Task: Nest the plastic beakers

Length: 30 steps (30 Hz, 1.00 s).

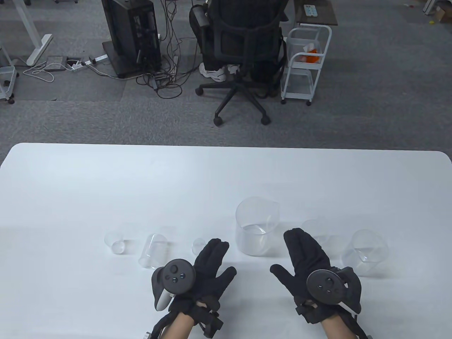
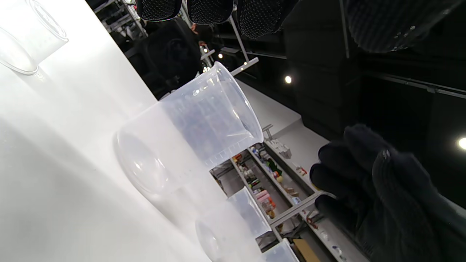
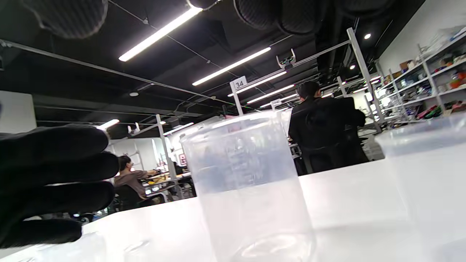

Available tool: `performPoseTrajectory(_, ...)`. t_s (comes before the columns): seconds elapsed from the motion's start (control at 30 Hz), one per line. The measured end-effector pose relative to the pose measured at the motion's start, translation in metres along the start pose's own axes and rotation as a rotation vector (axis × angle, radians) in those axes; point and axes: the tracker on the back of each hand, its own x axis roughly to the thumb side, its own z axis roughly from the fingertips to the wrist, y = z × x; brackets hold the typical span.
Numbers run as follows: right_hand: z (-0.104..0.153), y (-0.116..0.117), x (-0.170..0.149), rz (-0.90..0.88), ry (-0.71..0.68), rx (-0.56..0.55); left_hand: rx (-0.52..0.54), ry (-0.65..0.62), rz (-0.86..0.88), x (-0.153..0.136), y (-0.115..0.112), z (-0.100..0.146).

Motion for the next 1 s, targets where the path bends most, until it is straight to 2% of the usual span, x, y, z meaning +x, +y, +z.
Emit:
performPoseTrajectory(0.23,-0.048,-0.012,0.026,0.115,0.029,0.075,0.005,-0.010,0.012,0.001,0.000,0.000)
performPoseTrajectory(0.37,-0.079,0.000,0.037,0.127,0.061,0.131,0.010,-0.007,0.005,0.002,-0.001,0.000)
performPoseTrajectory(0.5,-0.110,0.031,0.044,0.152,0.112,0.232,0.009,-0.014,0.017,0.003,-0.002,0.001)
performPoseTrajectory(0.67,-0.126,0.067,0.039,0.151,0.224,0.349,0.006,-0.020,0.021,0.004,-0.003,0.001)
performPoseTrajectory(0.87,-0.129,0.098,0.027,0.206,0.299,0.483,0.008,-0.028,0.030,0.005,-0.004,0.001)
performPoseTrajectory(1.0,-0.132,0.100,0.025,0.221,0.319,0.437,0.011,-0.028,0.034,0.005,-0.004,0.001)
